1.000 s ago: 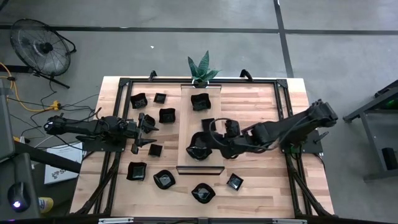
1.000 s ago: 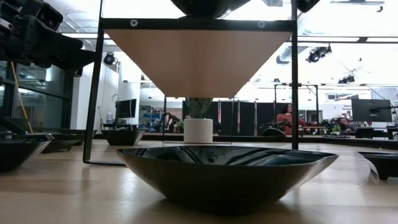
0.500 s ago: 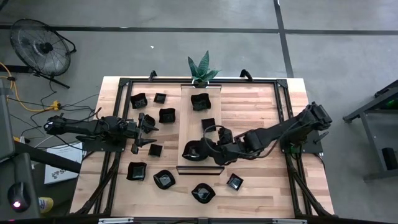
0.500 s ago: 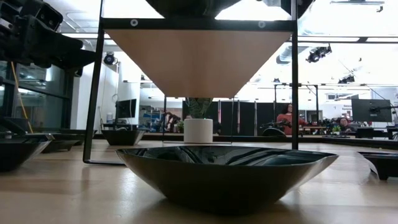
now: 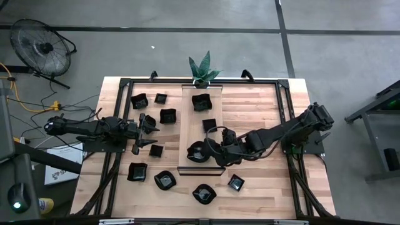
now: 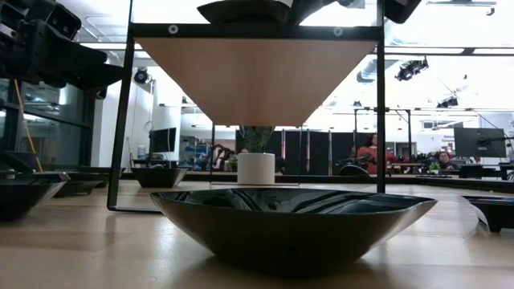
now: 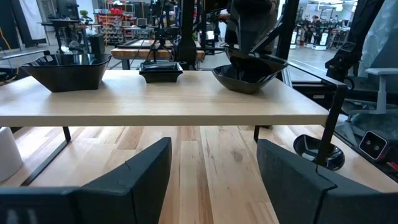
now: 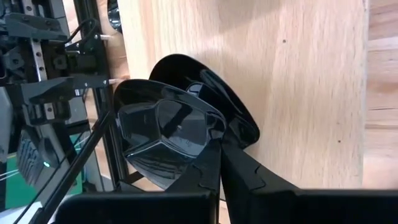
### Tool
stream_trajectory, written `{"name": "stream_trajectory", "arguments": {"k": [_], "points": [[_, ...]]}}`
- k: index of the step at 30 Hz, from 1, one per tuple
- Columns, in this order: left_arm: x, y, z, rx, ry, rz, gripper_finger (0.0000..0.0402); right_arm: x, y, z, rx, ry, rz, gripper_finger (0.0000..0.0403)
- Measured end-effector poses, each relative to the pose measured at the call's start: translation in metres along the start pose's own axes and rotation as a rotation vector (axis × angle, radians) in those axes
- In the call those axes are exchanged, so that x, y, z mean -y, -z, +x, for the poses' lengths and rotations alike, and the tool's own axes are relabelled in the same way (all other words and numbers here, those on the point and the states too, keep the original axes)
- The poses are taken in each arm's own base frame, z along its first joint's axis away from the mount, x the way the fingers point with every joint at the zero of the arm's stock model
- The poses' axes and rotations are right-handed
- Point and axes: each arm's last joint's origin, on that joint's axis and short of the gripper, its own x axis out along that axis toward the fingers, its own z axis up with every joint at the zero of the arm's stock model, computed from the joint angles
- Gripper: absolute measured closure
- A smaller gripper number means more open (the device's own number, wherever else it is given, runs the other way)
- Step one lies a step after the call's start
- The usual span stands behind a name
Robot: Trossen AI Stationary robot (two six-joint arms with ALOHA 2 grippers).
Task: Pick & Place Mini shaped plates
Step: Stack the black leaf shaped plate on top of the black leaf shaped plate on the shelf
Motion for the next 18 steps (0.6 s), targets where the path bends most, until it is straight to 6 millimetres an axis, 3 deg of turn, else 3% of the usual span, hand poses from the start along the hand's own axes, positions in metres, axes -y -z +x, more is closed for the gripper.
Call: {"name": "stream_trajectory", "arguments": {"k": [18], "points": [[0.0000, 0.0000, 0.0000, 0.000, -0.001, 0.000, 0.0168, -0.0041, -0.0092, 0.0035, -0.002, 0.009, 0.028, 0.0402]]}}
